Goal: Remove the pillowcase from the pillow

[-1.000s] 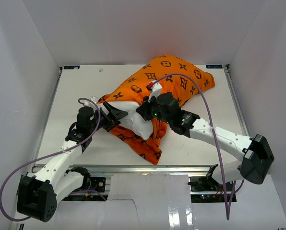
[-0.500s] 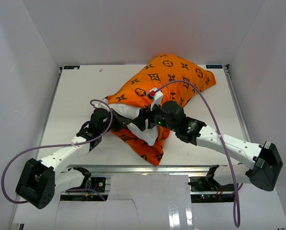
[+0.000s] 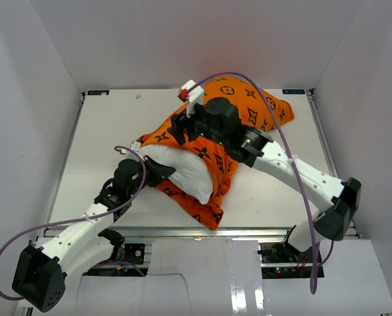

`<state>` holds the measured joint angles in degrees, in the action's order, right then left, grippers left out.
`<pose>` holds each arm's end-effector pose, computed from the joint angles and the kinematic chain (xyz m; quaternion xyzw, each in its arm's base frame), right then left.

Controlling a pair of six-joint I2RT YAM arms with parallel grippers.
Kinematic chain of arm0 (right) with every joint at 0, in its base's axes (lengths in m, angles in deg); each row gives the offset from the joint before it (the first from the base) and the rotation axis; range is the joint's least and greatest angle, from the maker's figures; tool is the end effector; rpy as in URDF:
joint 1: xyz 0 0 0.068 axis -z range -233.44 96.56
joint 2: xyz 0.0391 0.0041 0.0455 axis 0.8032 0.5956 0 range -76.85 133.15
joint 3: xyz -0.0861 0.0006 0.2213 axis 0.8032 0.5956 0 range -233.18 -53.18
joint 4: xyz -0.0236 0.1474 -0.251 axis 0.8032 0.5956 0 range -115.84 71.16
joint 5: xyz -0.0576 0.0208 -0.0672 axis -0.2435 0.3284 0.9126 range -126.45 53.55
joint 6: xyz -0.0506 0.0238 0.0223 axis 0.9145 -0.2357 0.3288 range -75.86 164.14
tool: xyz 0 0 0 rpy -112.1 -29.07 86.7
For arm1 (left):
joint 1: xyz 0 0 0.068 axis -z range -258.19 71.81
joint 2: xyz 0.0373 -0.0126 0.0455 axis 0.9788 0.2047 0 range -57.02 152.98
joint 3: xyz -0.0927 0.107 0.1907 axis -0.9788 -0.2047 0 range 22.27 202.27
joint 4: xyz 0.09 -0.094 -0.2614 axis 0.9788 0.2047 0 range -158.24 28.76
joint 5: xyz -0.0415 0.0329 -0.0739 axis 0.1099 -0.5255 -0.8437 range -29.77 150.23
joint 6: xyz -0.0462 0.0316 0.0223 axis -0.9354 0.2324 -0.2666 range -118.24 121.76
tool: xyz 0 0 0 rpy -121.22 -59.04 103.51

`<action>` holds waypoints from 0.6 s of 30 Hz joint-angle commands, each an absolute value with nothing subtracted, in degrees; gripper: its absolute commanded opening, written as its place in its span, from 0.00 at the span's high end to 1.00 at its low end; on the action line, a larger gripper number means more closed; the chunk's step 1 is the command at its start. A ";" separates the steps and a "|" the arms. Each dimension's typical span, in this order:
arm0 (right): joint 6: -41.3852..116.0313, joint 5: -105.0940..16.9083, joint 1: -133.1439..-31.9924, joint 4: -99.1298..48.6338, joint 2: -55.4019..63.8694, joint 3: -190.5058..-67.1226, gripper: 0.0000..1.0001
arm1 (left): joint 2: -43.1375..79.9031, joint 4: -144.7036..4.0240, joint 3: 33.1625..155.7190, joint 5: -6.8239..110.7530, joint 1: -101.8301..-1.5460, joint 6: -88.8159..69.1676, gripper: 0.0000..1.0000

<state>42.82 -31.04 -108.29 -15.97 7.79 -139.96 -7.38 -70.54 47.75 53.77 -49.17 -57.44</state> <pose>0.2285 0.3172 0.3942 -0.3111 0.6857 0.2779 0.5964 0.2251 -0.1306 0.1838 -0.1848 0.8067 -0.4228 0.3692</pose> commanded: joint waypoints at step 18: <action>44.94 -36.80 -103.11 -6.50 37.41 -164.17 0.53 | -19.84 -64.46 48.64 53.81 -48.83 -53.53 1.00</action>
